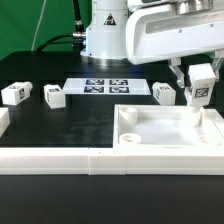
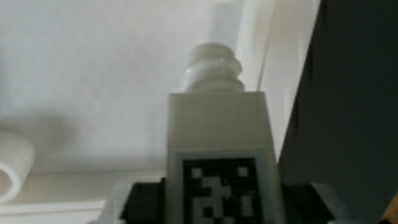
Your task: Assemble one leg
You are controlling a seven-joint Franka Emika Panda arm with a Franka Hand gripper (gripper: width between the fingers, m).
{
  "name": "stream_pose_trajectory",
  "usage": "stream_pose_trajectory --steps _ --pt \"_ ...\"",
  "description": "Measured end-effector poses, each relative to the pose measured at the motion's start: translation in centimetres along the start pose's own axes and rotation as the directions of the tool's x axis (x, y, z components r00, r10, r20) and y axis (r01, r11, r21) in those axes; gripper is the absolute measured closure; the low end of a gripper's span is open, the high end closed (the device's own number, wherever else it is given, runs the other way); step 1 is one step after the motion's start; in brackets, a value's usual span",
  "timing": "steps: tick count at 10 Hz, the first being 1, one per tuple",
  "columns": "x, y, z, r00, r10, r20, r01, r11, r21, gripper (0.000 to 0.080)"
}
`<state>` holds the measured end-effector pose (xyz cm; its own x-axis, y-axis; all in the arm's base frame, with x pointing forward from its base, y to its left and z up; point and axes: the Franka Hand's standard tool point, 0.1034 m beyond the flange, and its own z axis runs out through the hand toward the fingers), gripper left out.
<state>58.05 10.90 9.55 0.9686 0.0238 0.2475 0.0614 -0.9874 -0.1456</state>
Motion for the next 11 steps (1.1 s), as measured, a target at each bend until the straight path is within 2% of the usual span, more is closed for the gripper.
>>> stream_pose_trajectory --steps 5,9,10,11 --pt "0.2 0.4 -0.1 0.997 -0.007 -0.080 0.005 1.000 -0.020 0.0511" --pt "2.8 -0.6 -0.2 0.988 -0.100 -0.114 0.098 0.995 -0.027 0.0511" --pt "2.9 -0.3 -0.3 0.982 -0.096 -0.162 0.090 0.995 -0.039 0.0511" --pt "2.6 -0.2 -0.1 0.982 -0.096 -0.164 0.090 0.995 -0.042 0.0511"
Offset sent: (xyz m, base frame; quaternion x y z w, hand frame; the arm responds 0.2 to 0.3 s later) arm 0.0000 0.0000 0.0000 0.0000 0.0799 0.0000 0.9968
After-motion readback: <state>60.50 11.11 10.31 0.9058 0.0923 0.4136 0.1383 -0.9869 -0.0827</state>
